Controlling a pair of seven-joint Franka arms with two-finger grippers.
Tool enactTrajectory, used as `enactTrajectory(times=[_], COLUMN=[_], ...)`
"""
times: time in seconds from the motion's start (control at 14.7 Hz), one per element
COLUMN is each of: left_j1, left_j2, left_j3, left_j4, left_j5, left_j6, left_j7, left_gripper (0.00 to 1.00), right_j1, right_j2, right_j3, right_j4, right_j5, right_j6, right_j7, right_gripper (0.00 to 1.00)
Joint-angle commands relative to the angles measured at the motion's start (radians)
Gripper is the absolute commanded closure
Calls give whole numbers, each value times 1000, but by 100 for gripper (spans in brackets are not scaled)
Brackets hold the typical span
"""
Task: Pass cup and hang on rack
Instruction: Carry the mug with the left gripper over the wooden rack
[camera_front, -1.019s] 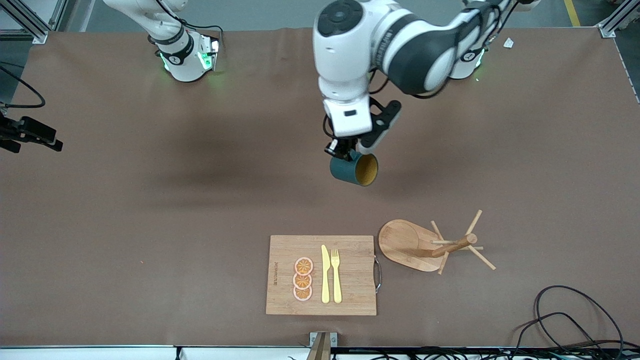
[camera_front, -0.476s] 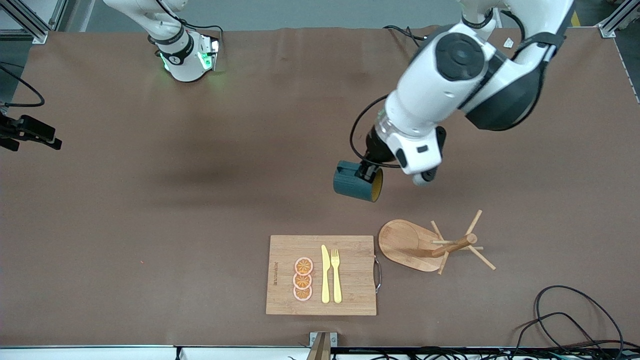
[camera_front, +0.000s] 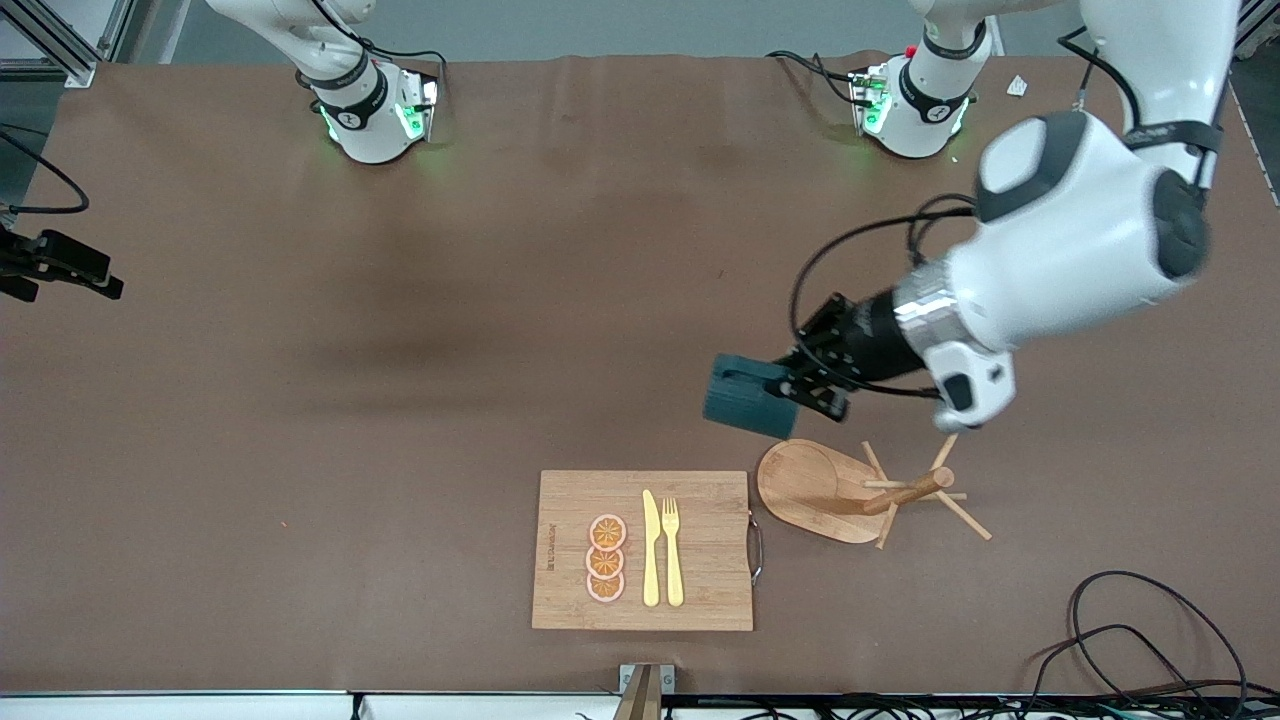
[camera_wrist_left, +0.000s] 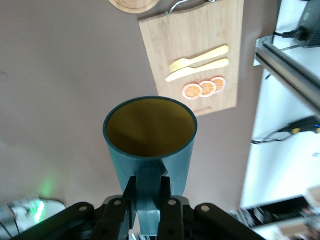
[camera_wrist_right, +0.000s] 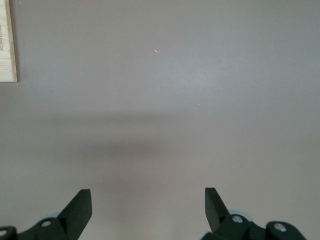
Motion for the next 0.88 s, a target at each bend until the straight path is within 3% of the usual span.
enactTrajectory(times=[0.0, 0.2, 0.82], left_j1=[68, 116, 150], left_j2=[47, 95, 168], left_j3=[-12, -8, 5], left_j4=[-8, -8, -12], left_j5=[-155, -243, -262], left_j6=[38, 38, 65], left_j7=[41, 81, 126], left_gripper=[100, 100, 100], right_j1=[-13, -14, -11], right_j2=[-21, -21, -21], right_j3=[12, 11, 12], right_j4=[-8, -8, -6], right_j5=[-10, -10, -10], right_j6=[-7, -7, -7], right_j7=[-5, -6, -5], right_gripper=[0, 0, 0])
